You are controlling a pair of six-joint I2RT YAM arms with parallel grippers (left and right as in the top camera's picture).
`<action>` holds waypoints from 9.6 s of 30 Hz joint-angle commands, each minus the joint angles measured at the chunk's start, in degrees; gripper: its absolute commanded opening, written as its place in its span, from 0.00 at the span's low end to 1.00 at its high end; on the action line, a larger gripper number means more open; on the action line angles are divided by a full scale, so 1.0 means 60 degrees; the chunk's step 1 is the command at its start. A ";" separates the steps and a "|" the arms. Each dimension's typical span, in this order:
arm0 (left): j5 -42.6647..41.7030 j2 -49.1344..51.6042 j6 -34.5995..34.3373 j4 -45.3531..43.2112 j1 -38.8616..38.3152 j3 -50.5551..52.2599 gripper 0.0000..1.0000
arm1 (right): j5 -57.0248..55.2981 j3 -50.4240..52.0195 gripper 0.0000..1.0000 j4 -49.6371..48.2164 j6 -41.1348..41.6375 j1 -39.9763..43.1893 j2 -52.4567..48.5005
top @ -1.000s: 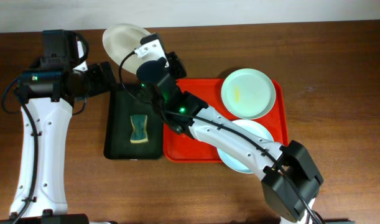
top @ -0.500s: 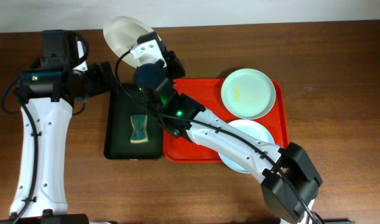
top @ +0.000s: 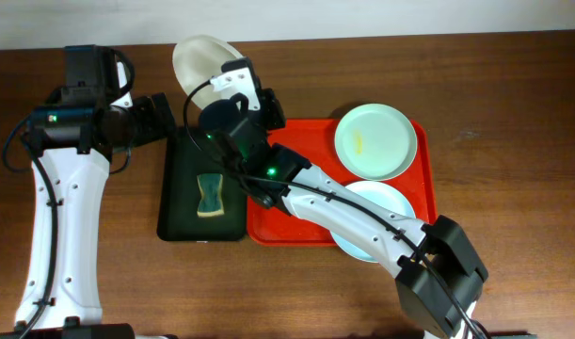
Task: Clean dirty plates on tray and stack at the side
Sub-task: 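Carry the white plate right and set it on the table, then reach right gripper to the pale-blue plate's rim on the red tray, then drag the pale-blue plate left toward the tray center with right gripper, then lower left gripper onto the sponge on the black tray and grasp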
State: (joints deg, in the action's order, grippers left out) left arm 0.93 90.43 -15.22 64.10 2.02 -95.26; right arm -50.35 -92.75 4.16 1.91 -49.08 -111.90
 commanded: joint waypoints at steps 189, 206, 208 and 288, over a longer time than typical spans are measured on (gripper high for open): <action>0.0066 -0.0007 -0.0091 0.0007 0.0022 -0.0047 0.99 | 0.9781 0.3628 0.56 0.7847 0.4466 0.4743 0.1541; -0.0222 0.0087 -0.0087 0.0765 -0.0044 0.0335 0.71 | 0.9785 0.4809 0.15 0.6360 0.4503 0.4743 0.1534; -0.0175 0.0102 -0.0084 0.0699 -0.0175 0.0834 0.49 | 0.9777 0.4809 0.20 0.6328 0.4503 0.4743 0.1534; 0.0066 0.3249 -0.0178 -0.2470 -0.2000 0.4204 0.29 | 1.0357 0.4656 0.27 0.5759 0.4575 0.4754 0.1078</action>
State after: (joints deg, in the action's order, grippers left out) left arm 0.71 109.10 -15.11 49.91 -10.17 -71.77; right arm 11.66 -63.86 38.74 29.54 -20.18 -105.41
